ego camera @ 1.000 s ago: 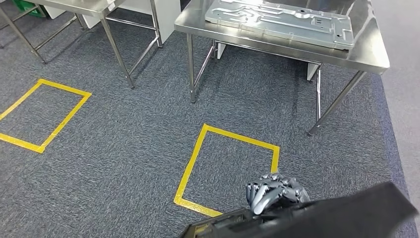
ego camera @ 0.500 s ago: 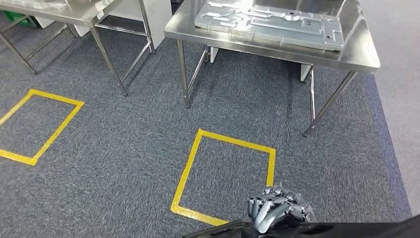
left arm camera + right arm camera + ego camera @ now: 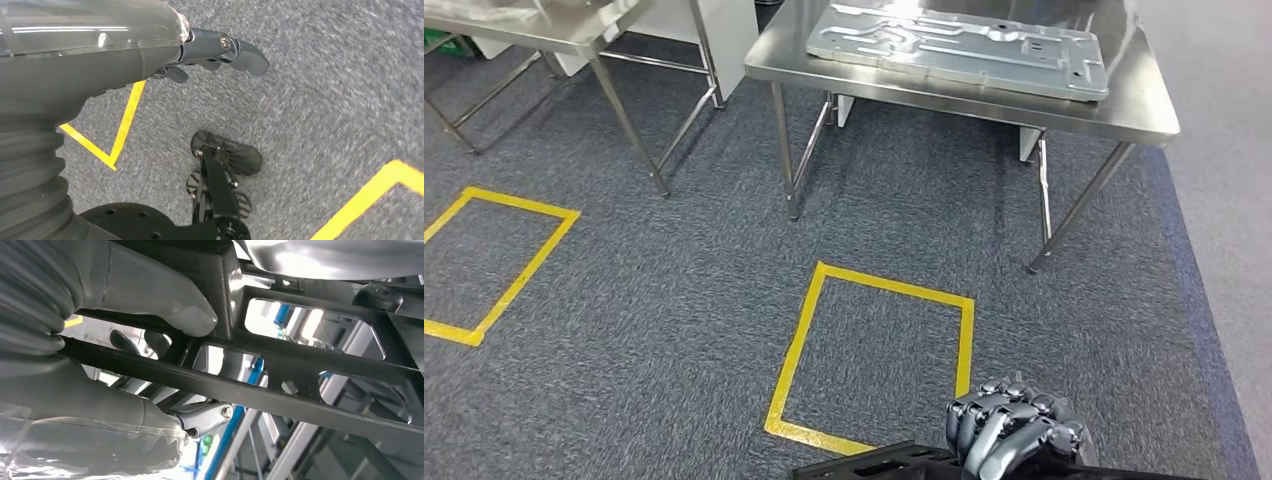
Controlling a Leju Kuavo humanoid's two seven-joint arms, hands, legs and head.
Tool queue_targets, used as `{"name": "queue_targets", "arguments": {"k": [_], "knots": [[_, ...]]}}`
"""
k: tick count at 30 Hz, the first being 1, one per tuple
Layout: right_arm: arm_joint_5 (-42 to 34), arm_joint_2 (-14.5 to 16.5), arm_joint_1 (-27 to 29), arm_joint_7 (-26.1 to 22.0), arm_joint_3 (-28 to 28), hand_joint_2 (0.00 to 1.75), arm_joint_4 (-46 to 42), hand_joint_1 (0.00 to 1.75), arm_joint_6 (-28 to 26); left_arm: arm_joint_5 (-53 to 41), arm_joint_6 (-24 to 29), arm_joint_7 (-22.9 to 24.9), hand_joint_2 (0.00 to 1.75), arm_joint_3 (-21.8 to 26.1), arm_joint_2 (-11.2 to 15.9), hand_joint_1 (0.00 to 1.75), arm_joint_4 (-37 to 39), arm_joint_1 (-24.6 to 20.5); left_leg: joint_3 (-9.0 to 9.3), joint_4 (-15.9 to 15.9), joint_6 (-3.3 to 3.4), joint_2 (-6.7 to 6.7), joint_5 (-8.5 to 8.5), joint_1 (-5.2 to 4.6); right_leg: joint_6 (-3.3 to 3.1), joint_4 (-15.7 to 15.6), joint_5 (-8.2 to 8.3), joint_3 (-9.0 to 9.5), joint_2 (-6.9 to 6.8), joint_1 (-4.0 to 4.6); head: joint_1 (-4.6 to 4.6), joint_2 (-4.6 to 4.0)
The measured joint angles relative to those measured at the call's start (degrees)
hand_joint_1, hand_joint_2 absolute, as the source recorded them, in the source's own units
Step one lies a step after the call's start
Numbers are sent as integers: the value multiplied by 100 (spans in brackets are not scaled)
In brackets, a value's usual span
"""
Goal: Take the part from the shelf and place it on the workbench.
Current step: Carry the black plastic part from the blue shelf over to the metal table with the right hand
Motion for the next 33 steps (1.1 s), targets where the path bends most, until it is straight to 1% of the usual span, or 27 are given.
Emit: {"name": "queue_targets", "arguments": {"k": [1,2,3,4,5,7,8,9,10,11,12,13,14,15,17,19,20,21,23,24,25,26,27,28,29,30,33], "knots": [[-5,14,6,0,-17,175,-15,164,25,-3,0,-3,175,0,1,0,0,-1,12,-12,-31,44,-8,-6,-16,-14,-2,-8,40,15,-1,0],[-8,28,16,0,-38,175,-33,164,46,-7,1,-7,175,0,3,0,0,-5,34,-25,-63,87,-20,-8,-39,-34,13,-2,103,-2,-3,0],[-7,44,23,-1,-56,175,-51,164,66,-9,1,-13,175,0,8,0,0,-9,50,-10,-95,78,-53,-7,-59,-66,32,15,155,-21,-3,0],[-4,64,26,-1,-74,175,-67,164,83,-12,1,-21,175,0,12,0,0,-13,30,81,-122,19,-134,-5,-85,-99,50,36,200,-44,-8,0],[-1,86,29,-1,-88,175,-81,164,96,-18,0,-32,175,-1,16,0,0,-17,-54,296,-145,-66,-276,-1,-108,-129,68,56,243,-67,-13,-1],[12,119,32,0,-106,175,-91,164,103,-38,-2,-49,175,-1,20,0,0,-8,-399,1036,-165,-217,-645,12,-134,-132,68,60,333,-65,-21,-1],[17,128,36,0,-110,175,-91,164,99,-50,-6,-55,175,-1,21,0,0,1,-570,1378,-171,-238,-762,14,-140,-127,65,60,388,-60,-22,-1],[21,134,43,0,-114,175,-92,164,96,-59,-10,-60,175,-1,24,0,0,9,-668,1553,-173,-245,-770,15,-143,-120,61,63,444,-55,-22,0],[21,138,51,0,-116,175,-95,164,93,-64,-15,-64,175,-1,28,0,0,12,-655,1488,-171,-249,-653,16,-142,-111,56,70,501,-52,-23,0],[21,141,63,0,-119,175,-103,164,93,-67,-19,-68,175,0,32,0,0,11,-534,1196,-163,-269,-443,18,-135,-101,48,81,557,-50,-24,0],[20,144,76,0,-122,175,-112,164,93,-69,-23,-71,175,-1,39,0,0,8,-357,782,-147,-339,-230,23,-125,-85,36,87,609,-52,-22,0],[20,144,89,0,-127,175,-123,164,93,-71,-28,-73,175,-1,46,0,0,3,-192,403,-127,-422,-78,25,-106,-60,20,84,656,-44,-22,0],[22,145,107,1,-133,175,-136,164,93,-72,-34,-72,175,-2,51,0,0,-2,-73,140,-103,-488,6,26,-83,-40,9,73,700,-42,-20,0],[25,145,125,1,-140,175,-149,164,91,-72,-46,-72,175,-2,56,0,0,-5,-20,17,-76,-533,18,21,-59,-28,4,58,735,-43,-18,0],[35,146,161,2,-152,175,-181,164,79,-70,-76,-72,175,-2,60,0,1,-11,-7,-9,-14,-485,24,11,-1,-32,11,36,786,-53,-17,0],[47,147,177,3,-166,175,-211,164,46,-69,-103,-75,175,-2,63,0,3,-22,7,-57,60,-428,54,26,58,82,-72,-11,686,-55,-12,0],[55,147,178,4,-173,175,-224,164,27,-70,-110,-78,175,-2,63,0,4,-25,14,-80,91,-400,66,41,87,281,-194,-103,596,-56,-8,0],[64,147,179,4,-179,175,-231,164,12,-70,-114,-80,175,-2,64,0,4,-23,17,-90,108,-376,67,44,113,598,-363,-254,494,-73,-3,0],[84,147,181,4,-185,175,-235,164,-3,-71,-115,-82,175,-2,67,0,4,-8,16,-91,115,-328,53,43,159,1350,-666,-649,403,-111,0,0],[92,147,184,4,-187,175,-235,164,-6,-71,-114,-82,175,-2,67,0,4,-3,23,-90,111,-305,41,42,173,1569,-693,-776,389,-128,0,0],[99,147,187,4,-187,175,-235,164,-8,-71,-114,-82,175,-2,67,0,4,-1,37,-90,103,-288,28,43,179,1573,-609,-797,382,-140,0,0],[102,147,189,4,-188,175,-237,164,-10,-71,-113,-81,175,-2,67,0,4,-1,60,-90,91,-277,11,43,173,1339,-425,-693,373,-147,0,0],[105,147,189,4,-188,175,-241,164,-11,-72,-114,-81,175,-2,66,0,4,-3,90,-91,75,-271,-8,43,155,937,-199,-497,357,-146,1,0],[108,147,189,4,-188,175,-246,164,-13,-72,-114,-82,175,-2,65,0,4,-4,119,-89,51,-266,-31,35,132,527,-44,-292,337,-131,0,-1],[109,147,191,5,-189,175,-251,164,-14,-73,-115,-83,175,-2,65,0,4,-6,139,-88,21,-262,-54,27,105,207,51,-135,321,-112,-1,-1],[109,147,196,5,-190,175,-255,164,-16,-72,-115,-85,175,-2,64,0,4,-8,150,-88,-11,-257,-74,22,81,27,73,-50,310,-91,-2,-1],[110,148,231,7,-192,175,-272,164,-21,-69,-115,-89,175,-2,67,0,4,-17,192,-105,-108,-237,-125,28,5,-57,35,-3,333,-74,-4,0]]}}
